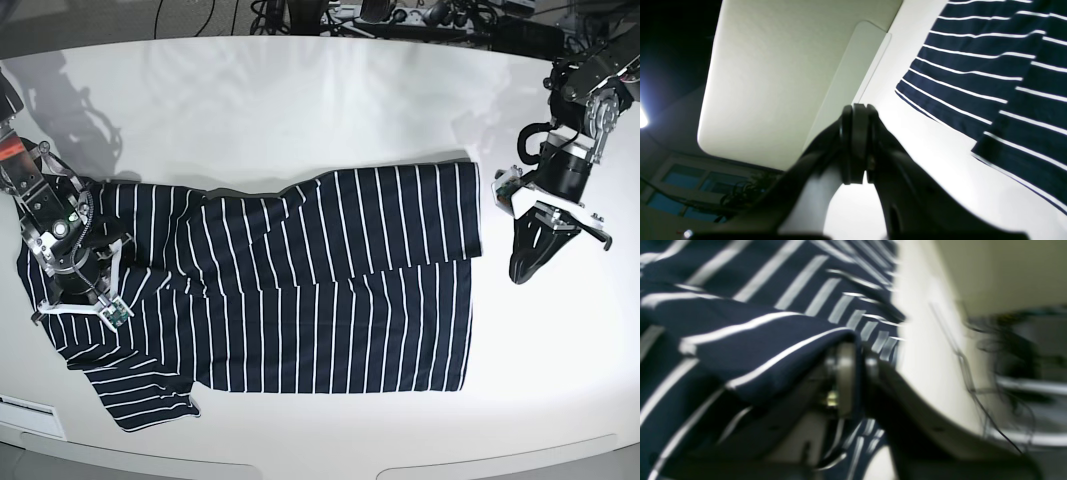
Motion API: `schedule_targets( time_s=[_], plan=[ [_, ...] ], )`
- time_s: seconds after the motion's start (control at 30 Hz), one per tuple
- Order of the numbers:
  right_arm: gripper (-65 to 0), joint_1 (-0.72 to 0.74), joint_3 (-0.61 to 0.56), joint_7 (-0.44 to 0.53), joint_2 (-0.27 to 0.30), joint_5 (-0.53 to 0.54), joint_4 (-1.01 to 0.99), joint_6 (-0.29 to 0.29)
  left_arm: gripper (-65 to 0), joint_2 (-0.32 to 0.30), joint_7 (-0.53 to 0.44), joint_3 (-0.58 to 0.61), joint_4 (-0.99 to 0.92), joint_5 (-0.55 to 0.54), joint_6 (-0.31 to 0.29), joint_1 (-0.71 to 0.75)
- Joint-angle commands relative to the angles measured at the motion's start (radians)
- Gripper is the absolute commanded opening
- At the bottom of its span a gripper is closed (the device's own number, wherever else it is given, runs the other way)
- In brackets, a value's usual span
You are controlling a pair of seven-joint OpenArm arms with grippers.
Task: Fold the T-shirt properly
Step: 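Open the left gripper and move it to the folded shirt's side edge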
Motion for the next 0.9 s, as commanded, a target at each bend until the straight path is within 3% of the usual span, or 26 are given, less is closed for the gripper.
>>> schedule_targets(
  time_s=[0.0,0.07,0.13,0.27,0.4,0.53,0.6,0.7,0.77,0.87],
  plan=[
    [-43.4,0.024,0.015,0.006,0.020,0.000,0.011,0.002,-65.0,-0.023,-0.018,-0.010,0.014,0.011,-0.001,-0.011],
    [-30.4,0.022,0.015,-0.012,0.020,0.011,0.011,0.053,-65.0,-0.023,-0.014,-0.010,0.014,0.011,-0.021,-0.011],
    [-25.6,0.023,0.015,-0.039,0.021,0.010,0.011,0.096,-65.0,-0.023,-0.014,-0.010,0.014,0.011,-0.027,-0.011],
    [-25.7,0.024,0.015,-0.066,0.021,-0.031,0.011,0.077,-65.0,-0.030,-0.019,-0.010,0.014,0.010,-0.042,-0.011],
    [-25.8,0.028,0.015,-0.092,0.021,-0.140,0.011,-0.034,-65.0,-0.048,-0.019,-0.010,0.014,-0.010,-0.161,-0.010],
    [-25.8,0.028,0.015,-0.178,0.021,-0.117,0.012,-0.029,-65.0,-0.056,-0.019,-0.010,0.014,-0.061,-0.249,-0.011],
    [-25.8,0.028,0.015,-0.240,0.021,-0.085,0.012,-0.021,-65.0,-0.056,-0.019,-0.010,0.014,-0.060,-0.250,-0.011],
    [-25.8,0.022,0.015,-0.309,0.021,-0.106,0.012,-0.060,-65.0,-0.053,-0.018,-0.010,0.014,-0.047,-0.244,-0.012],
    [-25.8,0.009,0.015,-0.322,0.021,-0.121,0.012,-0.065,-65.0,-0.047,-0.018,-0.010,0.009,-0.033,-0.212,-0.016],
    [-25.8,-0.017,0.015,-0.322,0.021,-0.064,0.012,-0.011,-65.0,-0.044,-0.011,-0.010,0.002,-0.043,-0.204,-0.048]
  ],
)
